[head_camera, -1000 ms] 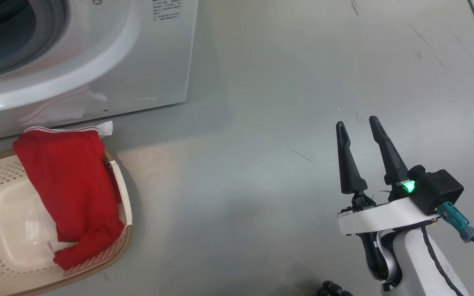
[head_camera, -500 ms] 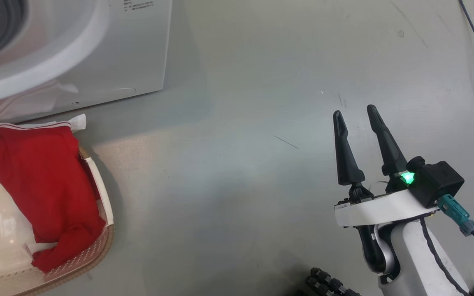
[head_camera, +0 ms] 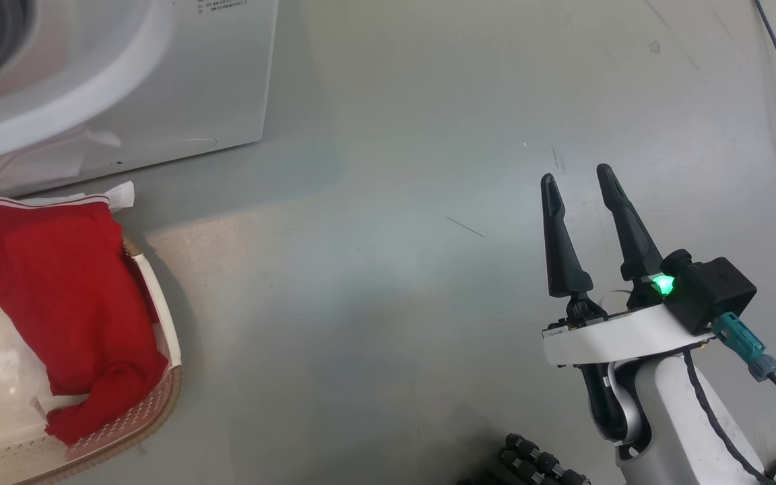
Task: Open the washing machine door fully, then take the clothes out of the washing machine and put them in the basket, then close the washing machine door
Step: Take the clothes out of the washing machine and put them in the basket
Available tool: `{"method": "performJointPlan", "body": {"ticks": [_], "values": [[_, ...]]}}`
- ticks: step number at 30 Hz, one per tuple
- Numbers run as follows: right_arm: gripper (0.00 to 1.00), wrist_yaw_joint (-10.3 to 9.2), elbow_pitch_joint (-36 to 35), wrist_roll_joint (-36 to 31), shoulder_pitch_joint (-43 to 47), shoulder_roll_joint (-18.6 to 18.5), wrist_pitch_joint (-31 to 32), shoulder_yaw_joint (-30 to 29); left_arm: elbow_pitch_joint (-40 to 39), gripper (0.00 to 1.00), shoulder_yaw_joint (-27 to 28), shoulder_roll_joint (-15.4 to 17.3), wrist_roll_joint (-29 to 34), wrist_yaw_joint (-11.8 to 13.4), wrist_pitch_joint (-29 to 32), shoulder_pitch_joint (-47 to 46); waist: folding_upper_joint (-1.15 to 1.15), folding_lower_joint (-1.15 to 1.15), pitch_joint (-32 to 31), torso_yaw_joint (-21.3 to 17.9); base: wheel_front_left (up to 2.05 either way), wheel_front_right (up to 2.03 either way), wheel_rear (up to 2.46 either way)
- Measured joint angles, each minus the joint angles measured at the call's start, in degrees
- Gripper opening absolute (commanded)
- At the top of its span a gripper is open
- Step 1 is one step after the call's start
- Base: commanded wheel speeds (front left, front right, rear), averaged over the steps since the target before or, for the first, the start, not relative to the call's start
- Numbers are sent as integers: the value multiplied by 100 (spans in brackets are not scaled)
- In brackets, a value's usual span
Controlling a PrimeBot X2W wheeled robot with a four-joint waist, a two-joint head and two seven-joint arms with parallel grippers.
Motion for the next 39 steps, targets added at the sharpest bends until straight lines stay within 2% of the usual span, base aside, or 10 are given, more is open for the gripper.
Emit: {"method": "performJointPlan", "body": {"ticks": [1,2,3,4,5,9,14,18,32,39], "values": [[100,0,0,0,-15,-1,0,0,19,100,-13,1,11,0,-1,-22,0,0,6,-1,0,0,0],[100,-1,0,0,-19,0,0,0,36,71,-21,3,11,0,-1,-53,0,0,11,-1,0,0,0],[100,-2,1,0,-19,0,0,0,57,35,-25,3,11,0,-1,-87,0,0,16,-2,0,0,0],[100,-5,1,0,-19,0,0,-1,78,35,-30,3,11,0,-1,-116,0,0,20,-1,0,0,0],[100,-5,3,0,-19,0,0,-1,98,0,-36,3,11,-1,-2,-135,0,0,22,1,0,0,0],[100,-8,21,0,-26,0,0,-3,168,0,-73,-4,10,-15,-69,-175,0,0,19,16,0,0,0],[100,-14,52,-2,-52,0,0,-21,214,0,-154,-93,9,-162,-425,-185,0,0,-49,64,0,0,0],[100,-56,58,-23,-52,-4,0,-134,177,0,-293,-318,9,-289,-713,-202,0,0,-105,149,0,0,0],[100,-51,161,-285,-54,-7,0,-336,-174,0,-604,-983,-280,-878,-2246,91,0,0,-386,650,0,0,0],[100,-41,203,-380,-48,-8,0,-397,-424,0,-794,-1149,-347,-967,-3002,595,0,0,-551,961,0,0,0]]}}
